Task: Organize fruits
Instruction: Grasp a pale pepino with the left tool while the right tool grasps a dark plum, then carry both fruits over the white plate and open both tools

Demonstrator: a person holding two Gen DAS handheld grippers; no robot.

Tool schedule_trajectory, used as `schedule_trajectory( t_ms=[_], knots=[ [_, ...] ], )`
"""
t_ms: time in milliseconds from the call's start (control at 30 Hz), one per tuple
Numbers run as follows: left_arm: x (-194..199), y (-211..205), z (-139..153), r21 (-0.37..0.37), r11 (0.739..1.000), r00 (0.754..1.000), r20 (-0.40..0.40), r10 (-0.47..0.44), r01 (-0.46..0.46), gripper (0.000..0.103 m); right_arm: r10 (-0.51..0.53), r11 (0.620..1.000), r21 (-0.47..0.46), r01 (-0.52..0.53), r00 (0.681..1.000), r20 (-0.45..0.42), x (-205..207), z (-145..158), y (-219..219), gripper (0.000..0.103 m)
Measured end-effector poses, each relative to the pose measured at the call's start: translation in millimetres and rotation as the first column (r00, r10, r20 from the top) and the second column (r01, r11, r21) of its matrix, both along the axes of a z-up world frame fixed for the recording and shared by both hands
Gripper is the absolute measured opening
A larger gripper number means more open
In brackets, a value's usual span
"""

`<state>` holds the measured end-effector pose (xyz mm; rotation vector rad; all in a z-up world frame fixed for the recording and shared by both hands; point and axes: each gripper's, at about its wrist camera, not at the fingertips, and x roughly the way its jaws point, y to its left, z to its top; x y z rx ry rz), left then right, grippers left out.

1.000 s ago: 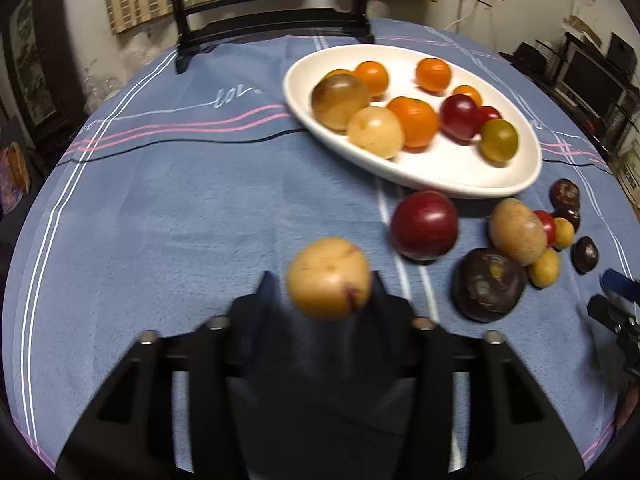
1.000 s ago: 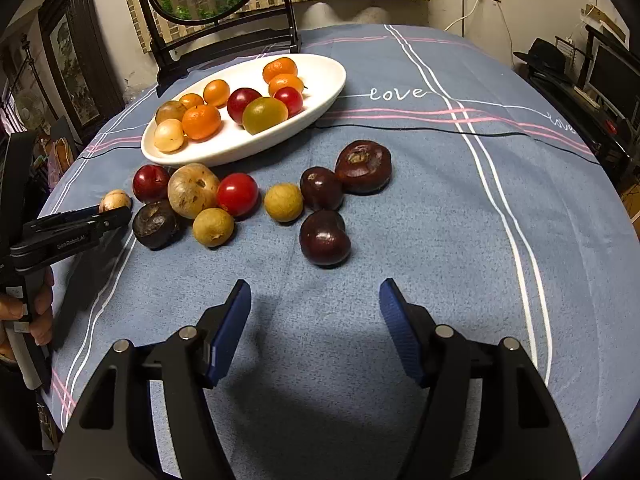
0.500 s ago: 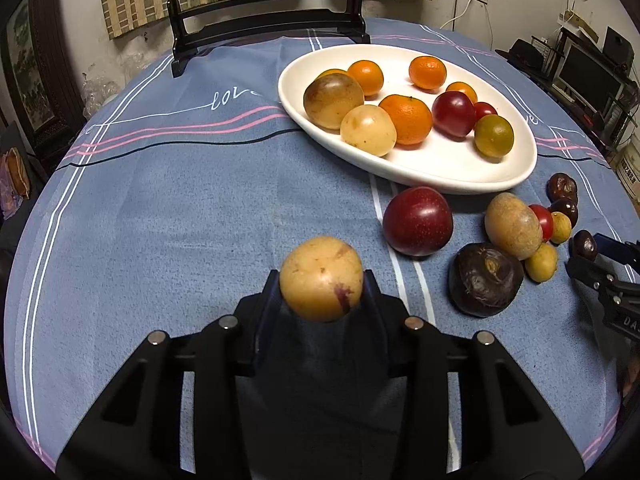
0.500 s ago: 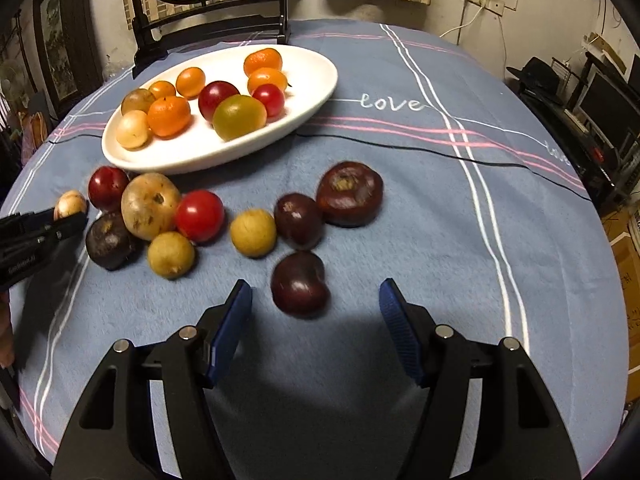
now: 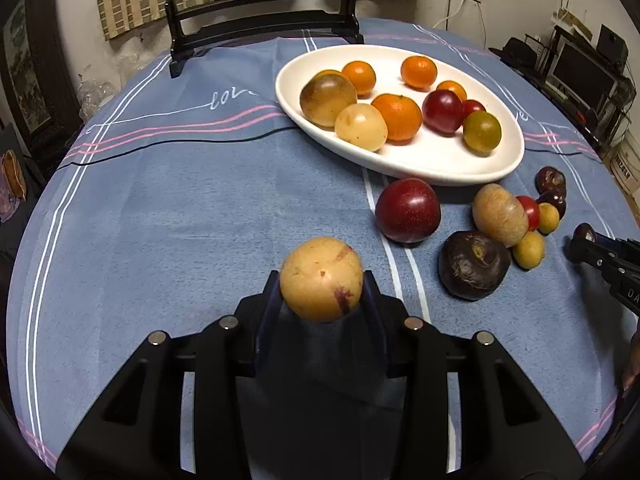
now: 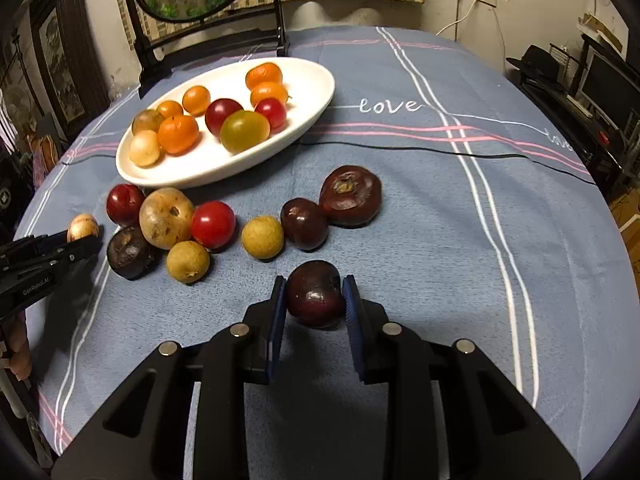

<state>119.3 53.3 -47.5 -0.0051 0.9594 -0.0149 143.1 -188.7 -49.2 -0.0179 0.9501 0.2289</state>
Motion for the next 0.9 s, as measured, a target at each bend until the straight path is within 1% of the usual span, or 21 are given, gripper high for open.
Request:
schedule_trajectory(
  t_ms=[167, 367, 467, 633, 733, 800, 900],
  knots=[
    [-8.5, 0.4, 20.0, -0.025, 1.000, 0.999, 0.036, -0.008, 0.009, 0.040, 0.010, 1.000, 0.017, -0.010, 1.000, 0.030, -7.3, 12.4, -1.5, 0.028],
    [-19.3, -11.2, 48.3, -0.029, 0.998, 0.994, 0.096, -0.054, 0.057, 0.040, 0.036, 0.998, 0.042, -0.040, 0.996, 0.076, -13.0, 32.1, 3.8, 0.029],
    [-17.2, -15.8, 59.1, -0.030, 0.997, 0.991, 0.115, -0.071, 0.075, 0.041, 0.063, 0.994, 0.081, -0.070, 0.994, 0.084, -10.4, 43.4, 9.8, 0.029],
    [-0.1, -25.7, 79.1, -0.007, 0.995, 0.984, 0.155, -0.094, 0.096, 0.041, 0.101, 0.991, 0.074, -0.114, 0.982, 0.162, 4.9, 67.6, 33.4, 0.029],
    [16.8, -29.1, 88.2, -0.005, 0.995, 0.979, 0.179, -0.094, 0.097, 0.041, 0.105, 0.986, 0.105, -0.127, 0.977, 0.187, 23.5, 80.1, 44.7, 0.029],
    [32.5, -30.6, 90.3, -0.004, 0.997, 0.980, 0.180, -0.081, 0.083, 0.041, 0.102, 0.984, 0.122, -0.128, 0.975, 0.199, 37.4, 85.0, 50.8, 0.029],
    [60.2, -27.8, 89.8, -0.012, 0.998, 0.983, 0.172, -0.064, 0.067, 0.041, 0.107, 0.983, 0.124, -0.132, 0.975, 0.194, 64.9, 82.9, 60.6, 0.029]
  ],
)
